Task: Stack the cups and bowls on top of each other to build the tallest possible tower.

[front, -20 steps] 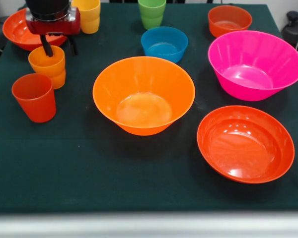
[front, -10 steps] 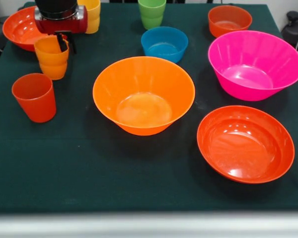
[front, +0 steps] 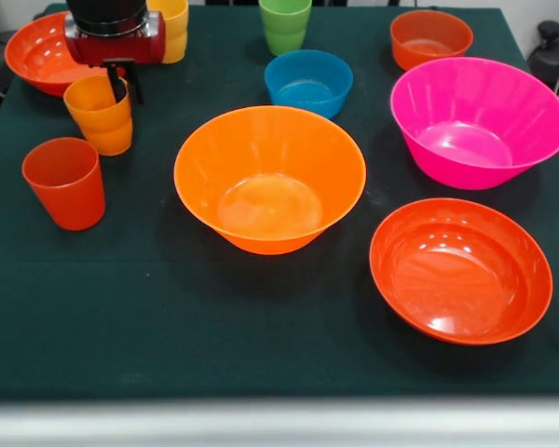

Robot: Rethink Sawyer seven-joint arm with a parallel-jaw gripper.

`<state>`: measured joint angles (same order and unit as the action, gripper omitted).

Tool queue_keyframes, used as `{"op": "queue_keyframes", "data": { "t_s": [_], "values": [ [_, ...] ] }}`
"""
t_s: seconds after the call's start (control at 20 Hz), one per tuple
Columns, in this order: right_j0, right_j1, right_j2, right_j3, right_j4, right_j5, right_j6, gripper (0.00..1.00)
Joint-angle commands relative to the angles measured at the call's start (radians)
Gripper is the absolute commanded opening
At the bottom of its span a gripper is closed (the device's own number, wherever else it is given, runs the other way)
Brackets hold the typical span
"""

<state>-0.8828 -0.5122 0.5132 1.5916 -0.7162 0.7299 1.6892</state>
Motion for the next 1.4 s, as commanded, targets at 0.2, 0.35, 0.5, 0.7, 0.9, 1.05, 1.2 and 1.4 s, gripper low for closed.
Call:
{"op": "queue_keyframes", "data": {
  "t_s": [0.2,0.35,0.5,0.7,0.9,1.05,1.2,1.4],
  "values": [
    [0.080,-0.111,0.057,0.101,0.015,0.051,-0.118,0.00],
    [0.114,-0.155,0.054,0.106,0.044,0.095,-0.093,0.00],
    [0.152,-0.171,0.041,0.090,0.064,0.130,-0.068,0.00],
    [0.199,-0.183,0.022,0.070,0.092,0.159,-0.039,0.00],
    [0.246,-0.195,0.005,0.053,0.121,0.180,-0.003,0.00],
    [0.284,-0.201,-0.012,0.031,0.139,0.208,0.014,0.00],
    [0.324,-0.211,-0.026,0.015,0.157,0.235,0.042,0.00],
    [0.356,-0.216,-0.044,0.018,0.173,0.227,0.072,0.00]
  ]
}}
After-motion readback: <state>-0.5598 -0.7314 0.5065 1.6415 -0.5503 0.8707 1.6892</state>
